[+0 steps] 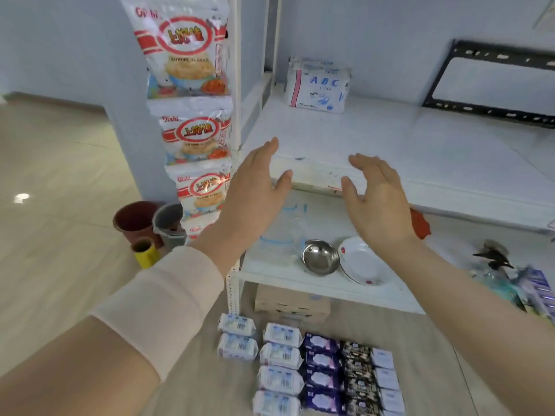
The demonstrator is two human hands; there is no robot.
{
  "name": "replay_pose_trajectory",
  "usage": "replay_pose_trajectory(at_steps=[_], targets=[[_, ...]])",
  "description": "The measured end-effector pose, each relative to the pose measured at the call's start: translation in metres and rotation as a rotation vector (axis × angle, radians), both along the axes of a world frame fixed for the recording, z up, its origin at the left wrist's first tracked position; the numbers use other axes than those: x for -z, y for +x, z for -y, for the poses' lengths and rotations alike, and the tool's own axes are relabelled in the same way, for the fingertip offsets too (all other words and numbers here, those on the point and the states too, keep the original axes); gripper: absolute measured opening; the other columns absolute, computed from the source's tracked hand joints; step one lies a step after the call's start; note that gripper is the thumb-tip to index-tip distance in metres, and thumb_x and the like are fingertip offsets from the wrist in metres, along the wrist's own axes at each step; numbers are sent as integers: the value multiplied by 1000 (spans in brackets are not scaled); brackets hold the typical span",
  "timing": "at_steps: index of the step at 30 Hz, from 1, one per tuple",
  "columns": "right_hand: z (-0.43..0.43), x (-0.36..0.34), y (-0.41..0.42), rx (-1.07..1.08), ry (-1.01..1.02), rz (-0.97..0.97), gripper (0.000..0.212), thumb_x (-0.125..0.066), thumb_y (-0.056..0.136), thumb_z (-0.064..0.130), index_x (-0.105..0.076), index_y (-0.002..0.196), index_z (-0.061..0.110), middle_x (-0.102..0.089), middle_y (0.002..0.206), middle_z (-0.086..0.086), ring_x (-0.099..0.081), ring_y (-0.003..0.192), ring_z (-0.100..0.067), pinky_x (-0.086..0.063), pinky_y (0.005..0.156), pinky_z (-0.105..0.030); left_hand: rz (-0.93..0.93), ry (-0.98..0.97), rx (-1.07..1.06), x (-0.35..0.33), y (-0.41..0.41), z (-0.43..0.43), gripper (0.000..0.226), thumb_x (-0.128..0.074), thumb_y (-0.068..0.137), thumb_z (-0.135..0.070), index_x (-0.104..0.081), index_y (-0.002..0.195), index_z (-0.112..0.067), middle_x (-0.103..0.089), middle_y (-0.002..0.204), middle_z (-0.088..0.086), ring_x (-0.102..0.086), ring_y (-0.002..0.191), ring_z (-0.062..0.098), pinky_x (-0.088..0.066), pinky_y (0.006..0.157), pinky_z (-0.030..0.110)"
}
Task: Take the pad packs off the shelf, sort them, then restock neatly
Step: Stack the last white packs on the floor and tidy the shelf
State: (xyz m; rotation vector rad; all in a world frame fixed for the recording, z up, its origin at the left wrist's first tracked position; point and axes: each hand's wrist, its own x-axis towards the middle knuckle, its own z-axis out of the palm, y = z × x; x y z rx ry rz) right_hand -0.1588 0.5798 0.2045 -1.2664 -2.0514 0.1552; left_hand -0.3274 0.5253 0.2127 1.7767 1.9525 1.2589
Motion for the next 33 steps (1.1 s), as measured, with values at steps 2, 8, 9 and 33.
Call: replay_pose_trajectory(at_steps=[2,8,9,33], targets=[[23,22,0,-30,1,-3,42,-46,91,21,-51,128,4,-51,134,-14,-36,133,-31,-16,108,-21,5,-22,3,20,0,22,54,-46,96,-23,-25,145,-15,-30,150,2,-25,137,13,-11,95,6],[78,81,-11,-42,-107,-20,45,-43,87,24,-53,126,3,-54,129,-14,-44,125,-31,-31,105,-35,53,-168,6,74,-13,75,53,-48,95,-22,-28,144,-17,-34,147,0,-33,134,14,-24,110,23],[83,90,-16,-44,-126,-20,45,-43,87,24,-53,126,3,-54,129,-14,-44,125,-31,-34,105,-38,59,-187,5,82,-17,81,52,-49,95,-23,-29,143,-17,-37,146,0,-35,133,15,-30,110,29],[62,459,-99,-144,-495,432,41,-53,86,23,-56,121,0,-54,126,-19,-47,121,-40,-38,99,-49,-441,-644,167,453,-124,74,58,-40,96,-24,-15,148,-13,-14,155,7,-10,144,23,-1,115,36]])
